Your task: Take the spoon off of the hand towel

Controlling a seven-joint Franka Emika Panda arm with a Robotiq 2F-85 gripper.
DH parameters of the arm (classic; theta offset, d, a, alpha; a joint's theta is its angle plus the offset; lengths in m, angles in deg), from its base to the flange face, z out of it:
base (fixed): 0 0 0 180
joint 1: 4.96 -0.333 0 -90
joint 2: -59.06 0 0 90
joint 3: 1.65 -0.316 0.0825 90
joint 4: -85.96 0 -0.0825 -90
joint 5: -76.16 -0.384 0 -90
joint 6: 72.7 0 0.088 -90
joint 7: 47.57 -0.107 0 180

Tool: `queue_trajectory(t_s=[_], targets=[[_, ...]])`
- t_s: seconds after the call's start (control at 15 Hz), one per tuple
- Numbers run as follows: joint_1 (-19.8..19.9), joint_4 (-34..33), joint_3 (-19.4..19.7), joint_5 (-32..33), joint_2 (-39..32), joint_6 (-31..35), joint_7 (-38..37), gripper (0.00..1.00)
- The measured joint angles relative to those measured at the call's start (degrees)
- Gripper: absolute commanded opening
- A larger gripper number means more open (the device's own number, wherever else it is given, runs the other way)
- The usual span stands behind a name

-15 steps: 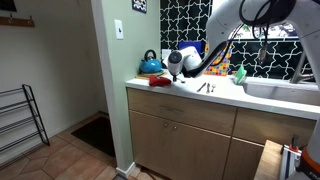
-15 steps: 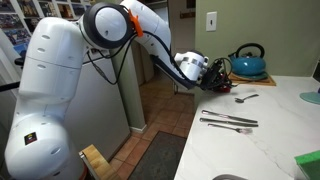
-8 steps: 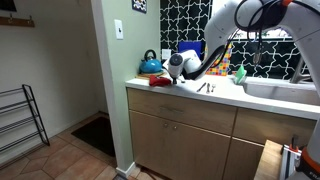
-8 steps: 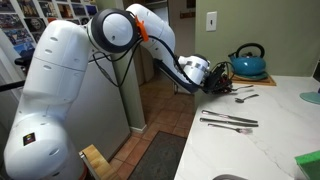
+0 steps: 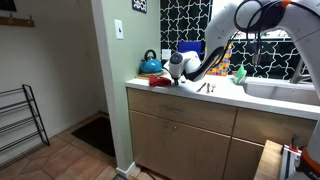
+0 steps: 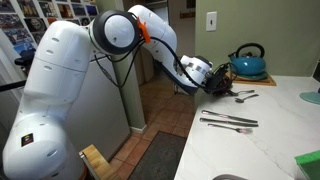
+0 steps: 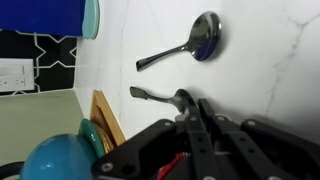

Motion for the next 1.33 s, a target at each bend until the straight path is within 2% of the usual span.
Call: queue_trajectory(t_s=[0.4, 0.47, 0.53, 0.6, 1.13, 1.2, 1.33], targets=[[0.9, 0.0, -0.6, -6.2, 0.1, 0.0, 6.3, 0.02], [1.0, 0.0, -0.6, -6.8, 0.1, 0.0, 6.8, 0.32], [1.0, 0.0, -0.6, -7.3, 0.1, 0.0, 7.2, 0.32], [1.0, 0.0, -0.6, -7.8, 0.1, 0.0, 7.6, 0.38], [1.2, -0.2, -0.5, -9.1, 1.0, 0.0, 9.7, 0.97], [1.2, -0.1, -0.6, -9.3, 1.3, 0.1, 10.1, 1.0], [1.3, 0.9, -1.0, -12.0, 2.2, 0.4, 13.0, 1.0]])
